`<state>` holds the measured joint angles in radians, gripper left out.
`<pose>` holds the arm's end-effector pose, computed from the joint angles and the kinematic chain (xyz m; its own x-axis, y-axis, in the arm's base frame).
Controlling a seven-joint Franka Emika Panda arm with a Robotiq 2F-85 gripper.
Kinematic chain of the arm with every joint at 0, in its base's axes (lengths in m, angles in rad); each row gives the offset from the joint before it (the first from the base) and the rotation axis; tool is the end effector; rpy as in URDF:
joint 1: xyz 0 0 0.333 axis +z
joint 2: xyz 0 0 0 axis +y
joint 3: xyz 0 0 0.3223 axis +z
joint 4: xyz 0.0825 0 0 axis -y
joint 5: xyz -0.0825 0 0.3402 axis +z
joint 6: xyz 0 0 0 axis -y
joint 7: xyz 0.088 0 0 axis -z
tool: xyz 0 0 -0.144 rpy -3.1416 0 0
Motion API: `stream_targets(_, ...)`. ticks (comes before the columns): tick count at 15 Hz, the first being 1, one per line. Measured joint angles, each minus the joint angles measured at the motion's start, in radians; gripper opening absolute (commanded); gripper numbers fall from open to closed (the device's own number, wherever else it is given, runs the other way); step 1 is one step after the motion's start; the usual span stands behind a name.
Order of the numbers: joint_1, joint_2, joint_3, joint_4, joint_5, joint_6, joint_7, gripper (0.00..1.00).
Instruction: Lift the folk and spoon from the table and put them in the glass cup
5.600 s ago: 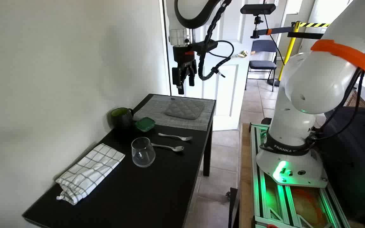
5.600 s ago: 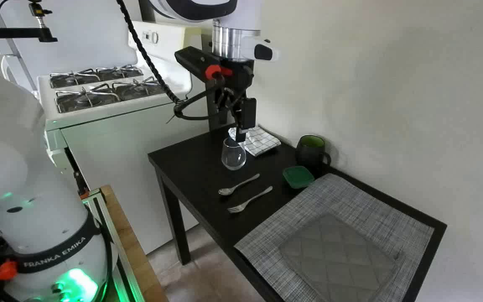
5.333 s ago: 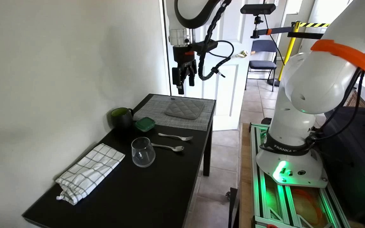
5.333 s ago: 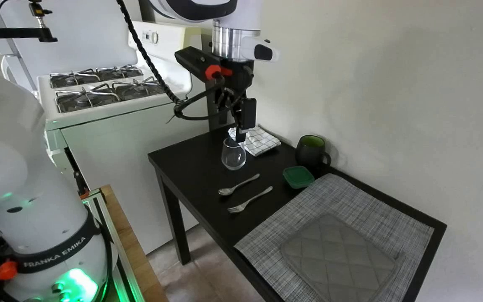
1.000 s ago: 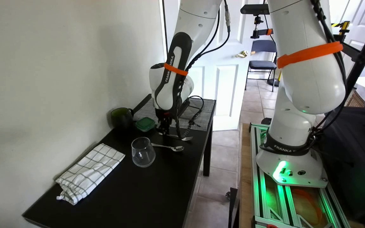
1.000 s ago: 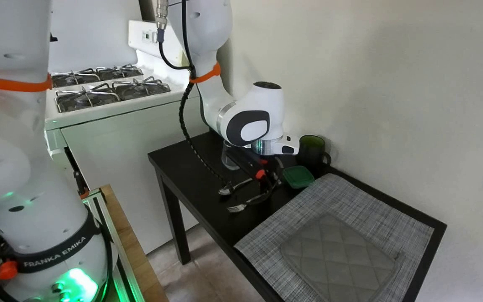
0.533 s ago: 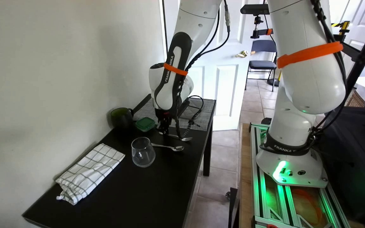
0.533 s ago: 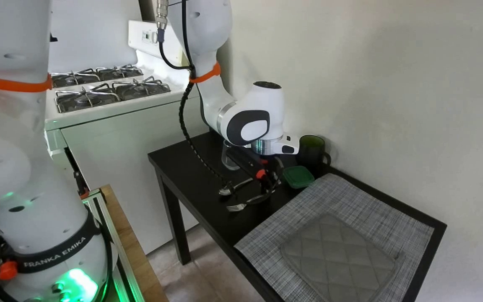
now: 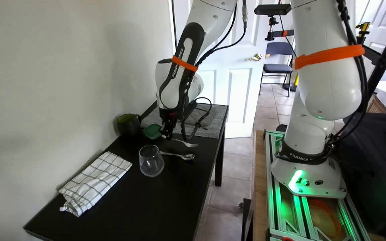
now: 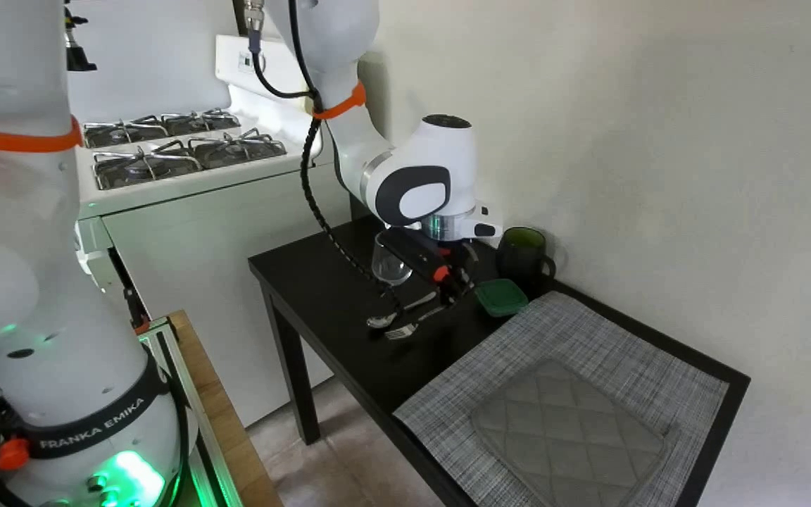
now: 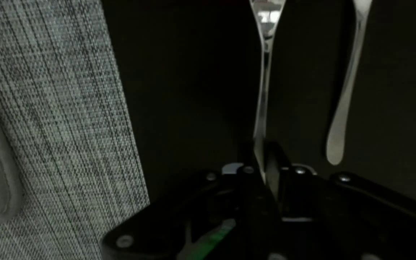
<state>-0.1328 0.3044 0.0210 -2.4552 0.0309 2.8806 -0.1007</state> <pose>0.4803 -0.0550 0.1985 0.9917 -0.0418 0.1216 -0.0415 -0.9991 -0.0056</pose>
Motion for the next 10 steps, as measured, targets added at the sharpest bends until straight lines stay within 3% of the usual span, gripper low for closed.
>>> stream_targets(5, -0.052, -0.114, 0.079, -0.034, 0.135, 0.000, -0.132, 0.03)
stream_targets(10, -0.101, -0.223, 0.219, -0.061, 0.487, 0.000, -0.378, 0.03)
